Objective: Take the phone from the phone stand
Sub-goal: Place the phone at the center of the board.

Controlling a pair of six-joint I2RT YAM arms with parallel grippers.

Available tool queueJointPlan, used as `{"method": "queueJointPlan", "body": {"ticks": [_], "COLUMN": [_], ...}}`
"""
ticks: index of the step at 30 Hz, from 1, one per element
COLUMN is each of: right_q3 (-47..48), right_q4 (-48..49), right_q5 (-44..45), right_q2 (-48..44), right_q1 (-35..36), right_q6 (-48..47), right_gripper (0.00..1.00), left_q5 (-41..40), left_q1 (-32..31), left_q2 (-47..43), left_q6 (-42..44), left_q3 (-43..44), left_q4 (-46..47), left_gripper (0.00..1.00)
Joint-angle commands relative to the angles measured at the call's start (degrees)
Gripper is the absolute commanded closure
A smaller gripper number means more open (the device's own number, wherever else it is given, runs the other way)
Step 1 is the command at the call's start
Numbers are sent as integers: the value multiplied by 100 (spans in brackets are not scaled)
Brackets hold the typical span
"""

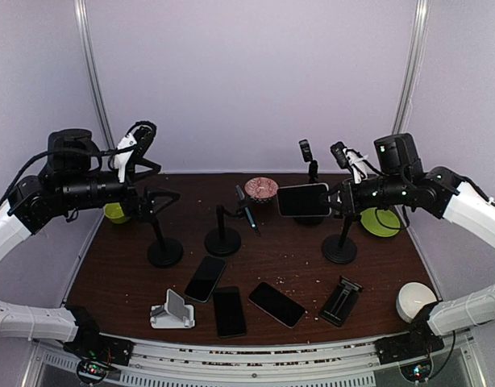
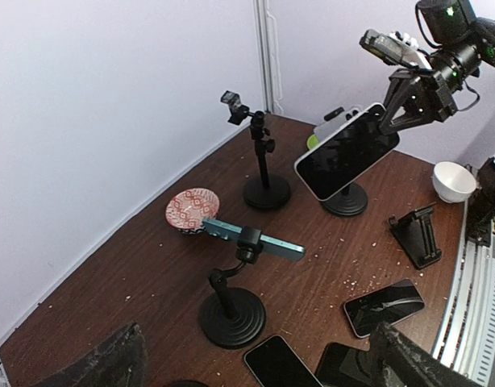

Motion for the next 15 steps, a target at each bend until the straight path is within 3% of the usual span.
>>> {"method": "queueJointPlan", "body": {"ticks": [1, 15], "right_q3": [-60, -112], "right_q4": [-76, -58], "right_q5": [561, 827], "right_q2": [-142, 640], "right_q1": [-32, -24], "right_q6": [252, 622], "right_gripper": [100, 100], "left_q5": [-543, -769], "left_q1": [42, 41], "left_q2": [-132, -160], "left_q6": [-98, -99], "left_q3": [-106, -138], "left_q4": [432, 451], "left_gripper": [2, 2]}}
